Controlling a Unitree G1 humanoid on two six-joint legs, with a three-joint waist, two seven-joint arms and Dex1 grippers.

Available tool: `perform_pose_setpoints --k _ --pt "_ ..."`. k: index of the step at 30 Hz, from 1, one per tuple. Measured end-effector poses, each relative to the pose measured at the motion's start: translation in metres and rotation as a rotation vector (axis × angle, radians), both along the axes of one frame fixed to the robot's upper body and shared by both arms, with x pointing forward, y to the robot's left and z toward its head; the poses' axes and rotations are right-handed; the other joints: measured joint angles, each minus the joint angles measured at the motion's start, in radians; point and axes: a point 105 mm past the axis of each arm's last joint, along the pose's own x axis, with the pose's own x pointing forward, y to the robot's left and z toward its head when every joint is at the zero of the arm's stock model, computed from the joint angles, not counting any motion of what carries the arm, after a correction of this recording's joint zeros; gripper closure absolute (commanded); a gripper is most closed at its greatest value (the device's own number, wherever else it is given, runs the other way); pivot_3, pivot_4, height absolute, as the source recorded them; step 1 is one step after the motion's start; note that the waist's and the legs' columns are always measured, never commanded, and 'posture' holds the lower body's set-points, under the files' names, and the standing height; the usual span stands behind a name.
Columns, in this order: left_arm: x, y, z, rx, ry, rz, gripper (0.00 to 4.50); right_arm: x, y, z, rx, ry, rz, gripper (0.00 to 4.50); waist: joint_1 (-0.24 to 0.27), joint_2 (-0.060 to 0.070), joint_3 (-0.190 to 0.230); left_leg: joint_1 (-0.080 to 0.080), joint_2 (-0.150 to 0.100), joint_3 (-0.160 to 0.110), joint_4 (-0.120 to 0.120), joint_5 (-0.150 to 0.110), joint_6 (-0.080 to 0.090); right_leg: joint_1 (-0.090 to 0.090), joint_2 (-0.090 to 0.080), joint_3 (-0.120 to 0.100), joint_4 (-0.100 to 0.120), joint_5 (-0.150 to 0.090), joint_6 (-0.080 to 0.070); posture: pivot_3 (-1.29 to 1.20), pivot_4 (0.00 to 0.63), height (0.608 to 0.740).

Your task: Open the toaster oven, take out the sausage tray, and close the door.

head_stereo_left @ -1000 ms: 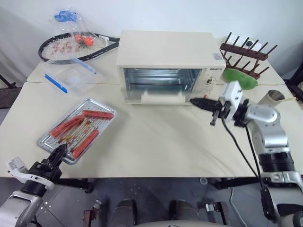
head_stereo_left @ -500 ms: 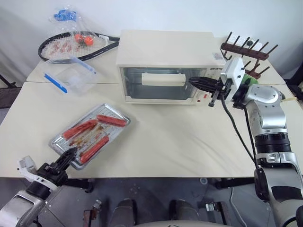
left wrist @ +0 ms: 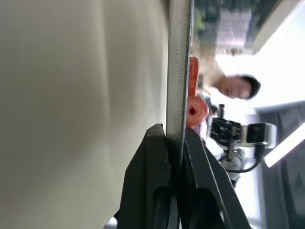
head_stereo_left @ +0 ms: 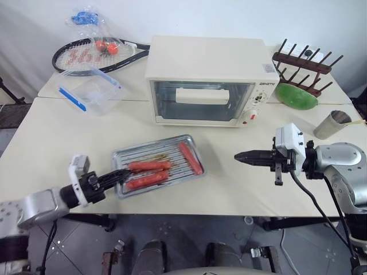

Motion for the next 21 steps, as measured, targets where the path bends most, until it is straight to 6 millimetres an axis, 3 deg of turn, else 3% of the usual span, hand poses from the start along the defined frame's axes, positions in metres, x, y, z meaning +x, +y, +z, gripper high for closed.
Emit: perform_pose_setpoints --k 11,19,21 --pt "0.041 -0.056 -0.002 0.045 0.058 -0.23 4.5 -0.01 -0.009 -0.001 0.009 -0.004 -0.104 4.47 0.009 -0.001 0.0 0.0 -0.001 0.002 0.001 0.001 0.001 0.0 0.0 0.001 -0.001 0.001 0.002 0.0 0.15 0.74" --pt "0.051 -0.078 -0.004 0.114 0.014 -0.34 4.5 -0.011 -0.018 -0.004 0.003 0.004 -0.158 4.47 0.029 0.0 0.0 0.0 -0.002 0.003 0.003 0.001 0.002 0.002 0.0 0.002 -0.001 0.002 0.004 0.0 0.15 0.74" --pt "0.053 -0.082 -0.005 0.113 0.003 -0.357 3.89 -0.012 -0.018 -0.006 0.002 0.006 -0.163 4.5 0.039 0.0 0.0 0.0 -0.002 0.003 0.004 0.001 0.003 0.002 -0.001 0.002 -0.001 0.003 0.005 0.0 0.15 0.74"
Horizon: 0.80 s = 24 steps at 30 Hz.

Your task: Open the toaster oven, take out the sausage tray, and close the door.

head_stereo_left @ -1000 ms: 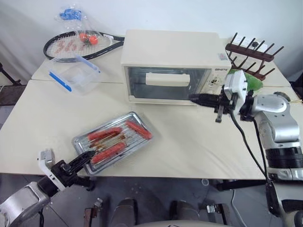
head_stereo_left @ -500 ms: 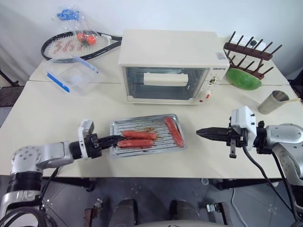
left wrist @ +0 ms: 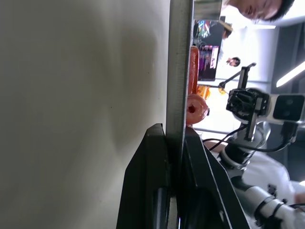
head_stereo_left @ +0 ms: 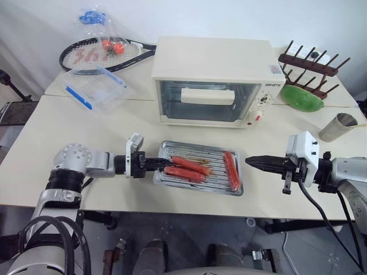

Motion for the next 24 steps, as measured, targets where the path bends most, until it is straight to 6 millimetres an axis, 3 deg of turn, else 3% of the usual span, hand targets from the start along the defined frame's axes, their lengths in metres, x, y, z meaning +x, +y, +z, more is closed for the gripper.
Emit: perform_pose_setpoints --k 7,14,20,24 --pt "0.005 -0.006 -0.01 0.022 -0.017 -0.022 1.91 -0.003 -0.007 0.006 -0.013 -0.027 -0.034 4.5 0.011 0.0 0.0 0.0 0.0 0.0 0.001 0.0 0.001 0.0 0.0 0.001 0.0 0.001 0.001 0.0 0.15 0.74" --pt "0.009 -0.007 -0.001 -0.031 -0.023 -0.038 0.01 -0.003 -0.012 0.007 -0.016 -0.031 -0.049 4.5 0.012 0.0 0.0 0.0 0.0 0.0 0.001 0.0 0.001 0.0 0.0 0.001 0.0 0.001 0.001 0.0 0.15 0.74" --pt "0.01 0.001 0.003 -0.008 -0.04 -0.034 0.01 -0.004 -0.013 0.006 -0.021 -0.026 -0.041 4.5 -0.004 0.0 0.0 0.0 0.0 0.001 0.001 0.0 0.001 0.0 0.0 0.001 0.001 0.001 0.001 0.0 0.15 0.74" --pt "0.011 0.023 0.007 0.072 -0.078 -0.014 0.01 -0.004 -0.019 0.003 -0.04 -0.013 -0.043 4.5 -0.03 0.0 0.0 0.0 0.001 0.001 -0.001 0.0 0.001 -0.001 0.0 0.001 0.001 0.001 0.001 0.0 0.15 0.74"
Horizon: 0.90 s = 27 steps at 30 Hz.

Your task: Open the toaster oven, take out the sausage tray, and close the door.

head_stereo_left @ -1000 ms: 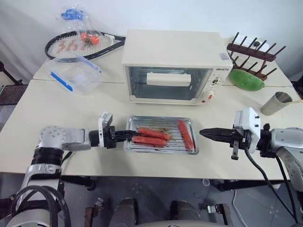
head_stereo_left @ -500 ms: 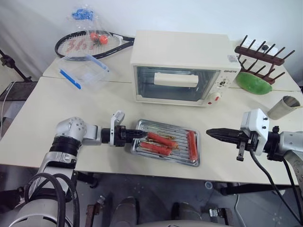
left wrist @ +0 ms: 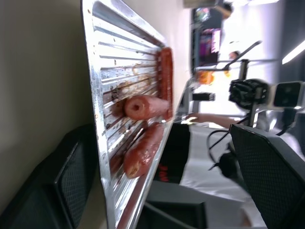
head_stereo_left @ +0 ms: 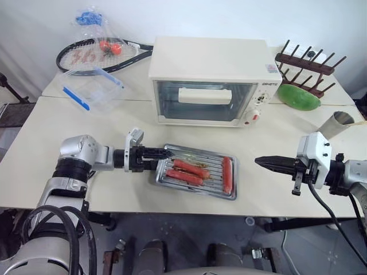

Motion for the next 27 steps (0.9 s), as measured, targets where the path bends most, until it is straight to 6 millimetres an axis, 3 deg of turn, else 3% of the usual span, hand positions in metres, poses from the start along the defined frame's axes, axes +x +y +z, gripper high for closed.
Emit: perform_pose_setpoints --k 6,10,13,15,18,25,27 --pt "-0.006 0.044 0.008 0.246 -0.209 -0.034 0.01 0.007 -0.017 -0.008 -0.031 0.024 -0.018 4.5 -0.02 0.0 0.0 0.001 0.0 0.002 -0.003 0.0 0.0 -0.001 0.0 0.002 -0.001 0.0 0.0 0.0 0.15 0.74" --pt "-0.006 0.053 0.006 0.287 -0.402 -0.062 0.01 0.011 -0.02 -0.013 -0.041 0.041 0.005 4.5 -0.019 0.0 0.0 0.001 0.0 0.003 -0.003 0.0 0.0 -0.001 0.0 0.003 -0.001 0.0 0.0 0.0 0.15 0.74" --pt "0.001 0.061 0.01 0.201 -0.685 0.016 0.0 0.015 -0.024 -0.017 -0.05 0.05 0.028 3.93 -0.019 0.0 0.0 0.0 0.0 0.003 -0.002 0.0 0.0 -0.001 0.0 0.002 -0.002 0.0 0.0 0.0 0.15 0.74" --pt "-0.004 0.06 0.017 0.116 -0.914 0.008 0.0 0.02 -0.028 -0.017 -0.062 0.033 0.046 3.29 -0.017 -0.001 0.001 -0.002 0.0 0.003 -0.001 0.0 0.001 -0.002 0.0 0.001 -0.002 0.0 0.0 0.0 0.15 0.74" --pt "-0.011 0.069 0.016 0.2 -1.11 -0.073 0.0 0.027 -0.029 -0.008 -0.085 -0.044 0.101 2.4 -0.016 -0.001 0.001 -0.001 0.0 0.003 0.0 -0.001 0.001 -0.002 0.0 0.001 -0.002 0.0 0.0 0.0 0.15 0.74" --pt "-0.019 0.106 0.003 0.349 -1.238 -0.152 0.0 0.042 -0.062 -0.019 -0.186 -0.112 0.12 0.07 -0.012 0.0 0.001 -0.001 0.0 0.004 0.0 -0.001 0.001 -0.002 0.0 0.002 -0.003 0.001 0.001 0.0 0.15 0.74" --pt "-0.021 0.116 0.0 0.375 -1.233 -0.157 0.0 0.042 -0.072 -0.026 -0.196 -0.102 0.112 0.07 -0.013 0.0 0.001 -0.001 0.0 0.004 0.0 -0.001 0.001 -0.002 0.0 0.001 -0.003 0.001 0.001 0.0 0.15 0.74"
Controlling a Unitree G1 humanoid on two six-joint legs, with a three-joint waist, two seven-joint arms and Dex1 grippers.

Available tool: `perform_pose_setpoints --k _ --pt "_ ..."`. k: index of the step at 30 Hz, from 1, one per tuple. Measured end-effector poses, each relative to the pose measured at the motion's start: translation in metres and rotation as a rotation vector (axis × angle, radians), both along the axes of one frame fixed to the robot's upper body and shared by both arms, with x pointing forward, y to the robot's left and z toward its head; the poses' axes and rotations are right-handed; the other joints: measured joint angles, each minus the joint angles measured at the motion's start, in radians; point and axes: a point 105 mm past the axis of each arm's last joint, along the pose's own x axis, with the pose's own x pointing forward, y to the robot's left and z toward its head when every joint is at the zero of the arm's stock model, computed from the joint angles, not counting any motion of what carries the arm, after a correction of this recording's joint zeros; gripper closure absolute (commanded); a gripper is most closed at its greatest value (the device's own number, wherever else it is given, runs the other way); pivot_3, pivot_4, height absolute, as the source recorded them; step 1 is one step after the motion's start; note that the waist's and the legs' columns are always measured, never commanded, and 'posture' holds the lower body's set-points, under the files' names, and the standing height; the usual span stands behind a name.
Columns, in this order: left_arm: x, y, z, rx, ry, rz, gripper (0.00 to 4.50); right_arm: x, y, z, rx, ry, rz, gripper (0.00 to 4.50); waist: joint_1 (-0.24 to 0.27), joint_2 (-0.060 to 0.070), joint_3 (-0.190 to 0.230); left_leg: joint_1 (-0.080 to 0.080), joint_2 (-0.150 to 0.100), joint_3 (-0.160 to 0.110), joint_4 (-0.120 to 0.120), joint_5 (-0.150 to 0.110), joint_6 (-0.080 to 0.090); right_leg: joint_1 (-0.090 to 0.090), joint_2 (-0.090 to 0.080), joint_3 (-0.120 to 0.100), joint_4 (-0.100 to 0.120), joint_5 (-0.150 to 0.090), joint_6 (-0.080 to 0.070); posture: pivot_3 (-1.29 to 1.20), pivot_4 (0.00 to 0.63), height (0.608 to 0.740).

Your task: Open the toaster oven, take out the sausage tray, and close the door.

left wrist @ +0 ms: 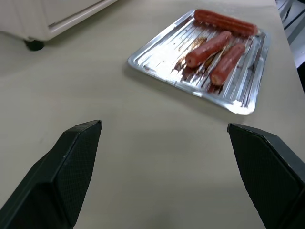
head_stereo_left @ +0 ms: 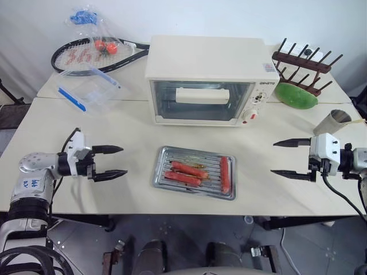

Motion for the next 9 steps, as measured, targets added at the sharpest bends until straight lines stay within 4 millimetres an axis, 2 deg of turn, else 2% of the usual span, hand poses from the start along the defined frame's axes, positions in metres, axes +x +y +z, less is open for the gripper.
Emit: perform_pose_setpoints --k 3,9 --pt "-0.002 0.014 -0.002 0.025 0.003 0.031 0.0 -0.001 -0.011 -0.007 0.004 0.015 -0.018 0.07 -0.004 0.0 0.0 0.0 0.0 0.0 0.0 0.0 0.0 0.0 0.0 0.0 0.0 0.0 0.0 0.0 0.15 0.74" --pt "0.01 0.018 0.011 -0.005 -0.045 0.076 0.0 0.002 -0.023 -0.013 -0.003 0.02 -0.058 0.07 -0.012 0.0 0.0 0.0 0.0 0.0 0.0 0.0 0.0 0.0 0.0 0.0 0.001 0.0 0.0 0.0 0.15 0.74"
